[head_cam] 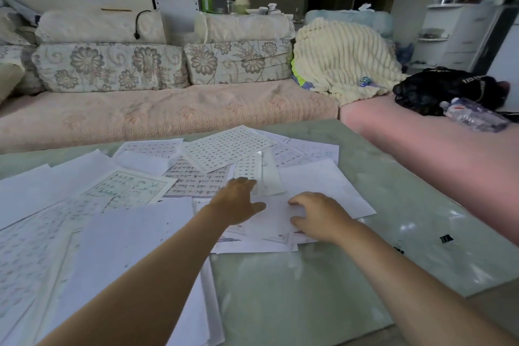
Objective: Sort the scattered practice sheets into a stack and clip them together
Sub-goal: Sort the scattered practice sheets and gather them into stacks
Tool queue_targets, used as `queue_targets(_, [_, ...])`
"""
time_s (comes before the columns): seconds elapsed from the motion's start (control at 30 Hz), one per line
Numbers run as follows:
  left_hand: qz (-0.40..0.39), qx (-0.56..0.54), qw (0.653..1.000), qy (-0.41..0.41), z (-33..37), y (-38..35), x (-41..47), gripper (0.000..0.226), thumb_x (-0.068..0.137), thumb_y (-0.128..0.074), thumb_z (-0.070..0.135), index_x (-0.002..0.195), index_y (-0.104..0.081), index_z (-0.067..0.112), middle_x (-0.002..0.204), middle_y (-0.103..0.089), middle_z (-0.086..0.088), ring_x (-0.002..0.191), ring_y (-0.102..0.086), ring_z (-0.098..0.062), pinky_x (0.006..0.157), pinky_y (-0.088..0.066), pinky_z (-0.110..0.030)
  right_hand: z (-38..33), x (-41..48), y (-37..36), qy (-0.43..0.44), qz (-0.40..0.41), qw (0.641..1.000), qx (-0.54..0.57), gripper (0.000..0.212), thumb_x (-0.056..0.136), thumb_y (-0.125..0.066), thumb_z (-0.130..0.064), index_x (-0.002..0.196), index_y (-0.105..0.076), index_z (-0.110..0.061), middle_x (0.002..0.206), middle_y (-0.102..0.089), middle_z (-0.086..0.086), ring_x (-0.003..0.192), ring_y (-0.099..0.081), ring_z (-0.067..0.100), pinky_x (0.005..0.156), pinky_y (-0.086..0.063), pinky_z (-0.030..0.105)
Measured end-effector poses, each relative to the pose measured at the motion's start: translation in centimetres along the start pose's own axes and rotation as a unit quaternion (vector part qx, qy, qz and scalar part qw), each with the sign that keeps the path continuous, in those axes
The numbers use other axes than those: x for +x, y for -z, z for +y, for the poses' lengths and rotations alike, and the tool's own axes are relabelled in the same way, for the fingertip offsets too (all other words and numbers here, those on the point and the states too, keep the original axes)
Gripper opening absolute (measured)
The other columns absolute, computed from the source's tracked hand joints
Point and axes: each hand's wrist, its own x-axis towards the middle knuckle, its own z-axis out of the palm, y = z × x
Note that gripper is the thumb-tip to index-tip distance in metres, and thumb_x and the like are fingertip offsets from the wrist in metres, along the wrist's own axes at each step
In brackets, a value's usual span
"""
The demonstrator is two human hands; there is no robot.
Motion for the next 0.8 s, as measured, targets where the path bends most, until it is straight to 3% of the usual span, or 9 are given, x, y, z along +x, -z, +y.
queue_targets(0.1, [0.007, 0.026, 1.000, 0.001, 0.2, -0.6, 1.9, 0.085, 0.083, -0.055, 0.065, 0.150, -0.027, 0.021, 0.154, -0.032, -0.003, 0.141, -0.028, -0.024, 0.112, -0.032, -0.044, 1.0, 1.4, 0.0, -0.010, 0.031, 0.996, 0.081, 0.044, 0.092, -0.060, -0.029, 0.135, -0.057, -0.023, 0.138, -0.056, -0.003, 0.128, -0.050, 0.017, 0.107, -0.040, 0.033])
queue_targets(0.2, [0.025, 0.048, 0.999, 0.005, 0.2, -1.5, 3.4, 0.067, 0.087, -0.050, 0.063, 0.138, -0.044, 0.021, 0.136, -0.052, -0.003, 0.126, -0.046, -0.024, 0.098, -0.043, -0.039, 1.2, 3.1, -0.2, -0.042, 0.062, 0.986, 0.146, 0.043, 0.094, -0.059, -0.024, 0.137, -0.055, -0.020, 0.138, -0.056, 0.000, 0.124, -0.053, 0.018, 0.103, -0.041, 0.029])
queue_targets(0.33, [0.104, 0.123, 0.986, -0.051, 0.8, -2.1, 3.9, 0.029, 0.098, -0.042, 0.031, 0.112, -0.055, 0.010, 0.108, -0.065, -0.010, 0.097, -0.061, -0.031, 0.071, -0.043, -0.033, 0.2, 5.5, -0.5, -0.133, 0.063, 0.948, 0.282, 0.051, 0.093, -0.056, -0.024, 0.143, -0.047, -0.018, 0.131, -0.058, 0.001, 0.111, -0.060, 0.021, 0.080, -0.045, 0.023])
queue_targets(0.43, [0.143, 0.119, 0.979, -0.089, 0.7, -2.2, 3.8, 0.022, 0.094, -0.043, 0.016, 0.110, -0.056, 0.009, 0.096, -0.067, -0.012, 0.082, -0.064, -0.032, 0.060, -0.039, -0.031, -0.7, 7.0, -0.2, -0.205, 0.076, 0.891, 0.398, 0.046, 0.090, -0.051, -0.016, 0.135, -0.053, -0.009, 0.112, -0.064, 0.007, 0.087, -0.067, 0.029, 0.078, -0.056, 0.035])
queue_targets(0.5, [0.158, 0.086, 0.980, -0.086, 0.5, -1.9, 3.6, 0.026, 0.093, -0.046, 0.021, 0.116, -0.055, 0.012, 0.094, -0.067, -0.009, 0.081, -0.063, -0.030, 0.060, -0.042, -0.031, -1.4, 7.6, 0.2, -0.235, 0.071, 0.813, 0.527, 0.018, 0.091, -0.051, -0.009, 0.104, -0.063, -0.005, 0.093, -0.061, 0.012, 0.070, -0.064, 0.030, 0.074, -0.059, 0.044])
queue_targets(0.57, [0.174, 0.057, 0.978, -0.097, 0.4, -1.6, 3.1, 0.035, 0.093, -0.049, 0.027, 0.126, -0.054, 0.017, 0.095, -0.069, -0.007, 0.085, -0.064, -0.029, 0.064, -0.046, -0.031, -1.9, 8.1, 0.3, -0.258, 0.050, 0.749, 0.608, 0.011, 0.093, -0.055, -0.013, 0.086, -0.062, -0.007, 0.086, -0.065, 0.013, 0.063, -0.064, 0.028, 0.061, -0.058, 0.040])
queue_targets(0.63, [0.154, 0.014, 0.981, -0.121, 0.4, -1.5, 2.2, 0.041, 0.092, -0.054, 0.036, 0.131, -0.054, 0.023, 0.104, -0.070, -0.003, 0.093, -0.065, -0.024, 0.070, -0.047, -0.028, -2.0, 8.7, 0.0, -0.268, 0.020, 0.741, 0.615, 0.017, 0.091, -0.063, -0.025, 0.097, -0.067, -0.009, 0.094, -0.073, 0.014, 0.056, -0.064, 0.025, 0.046, -0.046, 0.027])
queue_targets(0.7, [0.100, -0.079, 0.985, -0.113, 0.2, -1.5, 1.3, 0.045, 0.087, -0.057, 0.050, 0.126, -0.059, 0.028, 0.112, -0.069, 0.006, 0.101, -0.064, -0.015, 0.083, -0.051, -0.027, -1.9, 9.0, -0.5, -0.285, 0.015, 0.759, 0.586, 0.030, 0.085, -0.071, -0.031, 0.105, -0.069, -0.009, 0.101, -0.075, 0.014, 0.045, -0.054, 0.019, 0.041, -0.031, 0.021])
queue_targets(0.8, [0.099, -0.252, 0.961, -0.064, -1.2, -0.5, 0.4, 0.039, 0.092, -0.054, 0.048, 0.123, -0.063, 0.027, 0.120, -0.067, 0.009, 0.105, -0.063, -0.010, 0.095, -0.051, -0.035, -2.4, 9.3, -0.8, -0.298, 0.030, 0.785, 0.542, 0.030, 0.079, -0.078, -0.024, 0.101, -0.071, -0.006, 0.095, -0.076, 0.014, 0.047, -0.048, 0.018, 0.039, -0.028, 0.020])
